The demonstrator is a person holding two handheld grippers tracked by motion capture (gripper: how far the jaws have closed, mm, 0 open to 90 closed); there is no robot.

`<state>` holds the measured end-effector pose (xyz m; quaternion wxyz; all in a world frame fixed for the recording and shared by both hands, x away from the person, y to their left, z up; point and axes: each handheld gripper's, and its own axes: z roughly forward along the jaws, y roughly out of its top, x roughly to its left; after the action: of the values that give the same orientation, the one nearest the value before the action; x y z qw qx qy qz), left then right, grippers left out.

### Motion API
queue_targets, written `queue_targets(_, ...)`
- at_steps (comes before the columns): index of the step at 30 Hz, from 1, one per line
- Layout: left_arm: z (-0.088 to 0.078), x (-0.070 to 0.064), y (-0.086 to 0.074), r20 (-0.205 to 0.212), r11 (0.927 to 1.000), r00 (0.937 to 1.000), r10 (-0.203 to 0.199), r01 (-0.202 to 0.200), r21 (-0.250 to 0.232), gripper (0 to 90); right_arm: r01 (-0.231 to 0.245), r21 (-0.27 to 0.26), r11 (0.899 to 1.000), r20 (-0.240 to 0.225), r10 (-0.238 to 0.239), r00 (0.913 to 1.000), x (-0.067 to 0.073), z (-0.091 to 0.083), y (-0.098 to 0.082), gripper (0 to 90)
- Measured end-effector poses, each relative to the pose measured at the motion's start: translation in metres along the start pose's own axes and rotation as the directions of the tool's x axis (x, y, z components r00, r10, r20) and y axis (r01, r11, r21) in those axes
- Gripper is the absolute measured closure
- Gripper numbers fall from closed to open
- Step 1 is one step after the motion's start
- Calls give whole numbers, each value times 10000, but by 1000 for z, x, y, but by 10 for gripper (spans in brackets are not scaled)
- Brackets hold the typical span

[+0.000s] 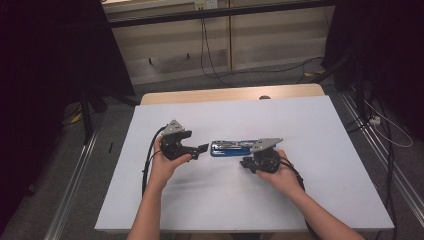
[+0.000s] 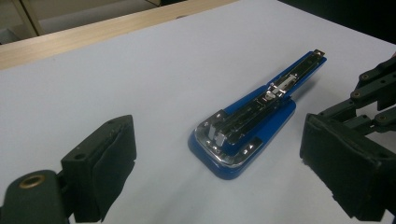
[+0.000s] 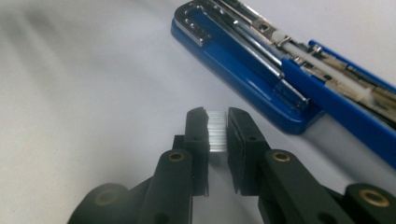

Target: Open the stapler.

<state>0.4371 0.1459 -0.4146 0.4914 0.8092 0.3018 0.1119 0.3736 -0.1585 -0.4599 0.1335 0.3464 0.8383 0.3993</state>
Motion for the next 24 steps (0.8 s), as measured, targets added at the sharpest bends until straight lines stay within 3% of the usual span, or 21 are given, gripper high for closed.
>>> queue_targets(10,-2,3,-1,-42,9998,9998,-185,184,-36,89,395,-272,9988,-384,-406,9984,-10,-11,19,793)
queue_targets(17,-2,3,0,-53,9998,9998,-191,191,-56,82,289,-607,9977,-663,-329,9973,-24,-17,32,793)
queue_targets(24,-1,3,-1,-7,9998,9998,-199,199,-10,82,336,-803,9962,-830,-402,9957,-29,-17,42,793)
